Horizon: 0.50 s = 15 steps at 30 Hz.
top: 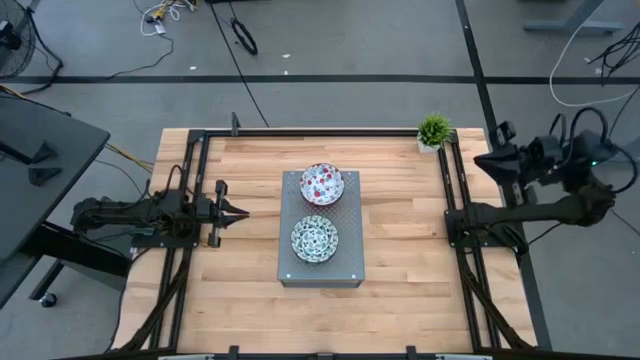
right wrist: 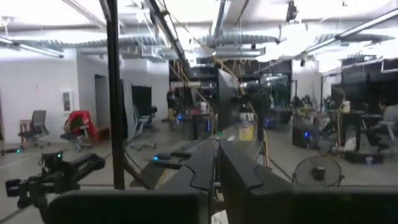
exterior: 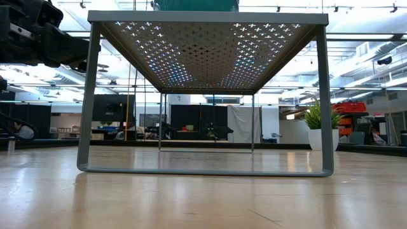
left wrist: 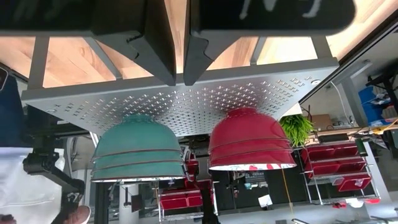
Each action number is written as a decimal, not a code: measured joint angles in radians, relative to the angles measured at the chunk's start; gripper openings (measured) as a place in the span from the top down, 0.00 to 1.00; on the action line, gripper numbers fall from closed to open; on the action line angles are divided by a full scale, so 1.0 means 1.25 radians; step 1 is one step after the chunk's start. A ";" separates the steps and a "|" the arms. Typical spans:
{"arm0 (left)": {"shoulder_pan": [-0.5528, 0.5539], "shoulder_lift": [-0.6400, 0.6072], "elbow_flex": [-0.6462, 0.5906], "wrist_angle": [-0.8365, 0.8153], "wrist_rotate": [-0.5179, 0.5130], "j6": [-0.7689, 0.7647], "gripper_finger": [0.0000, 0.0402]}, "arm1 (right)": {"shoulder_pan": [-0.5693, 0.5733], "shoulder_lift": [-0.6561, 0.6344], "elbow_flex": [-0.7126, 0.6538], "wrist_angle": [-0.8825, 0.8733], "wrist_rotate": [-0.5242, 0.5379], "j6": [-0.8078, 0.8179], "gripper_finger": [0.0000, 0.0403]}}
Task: Pick & Place Mini bowls
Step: Return to Home Position
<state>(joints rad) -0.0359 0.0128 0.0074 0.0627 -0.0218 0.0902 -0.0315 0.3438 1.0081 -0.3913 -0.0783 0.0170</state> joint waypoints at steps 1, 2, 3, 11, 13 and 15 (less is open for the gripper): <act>0.000 0.000 0.000 0.000 0.000 0.000 0.91 | 0.000 -0.019 -0.025 0.020 0.000 -0.002 0.93; 0.000 0.000 0.000 0.000 0.000 0.000 0.91 | 0.000 -0.037 -0.051 0.044 -0.001 -0.002 0.93; 0.000 0.000 0.000 0.000 0.000 0.000 0.91 | 0.000 -0.053 -0.078 0.066 -0.002 -0.003 0.93; 0.000 0.000 0.000 0.000 0.000 0.000 0.91 | 0.000 -0.132 -0.281 0.246 -0.064 -0.032 0.93; 0.000 0.000 0.000 0.000 0.000 0.000 0.91 | 0.000 -0.142 -0.326 0.257 -0.064 -0.027 0.93; 0.000 0.000 0.000 0.000 0.000 0.000 0.91 | 0.000 -0.156 -0.370 0.274 -0.064 -0.028 0.93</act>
<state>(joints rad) -0.0360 0.0128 0.0071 0.0624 -0.0216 0.0906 -0.0315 0.1493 0.5450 -0.0493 -0.1580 -0.0174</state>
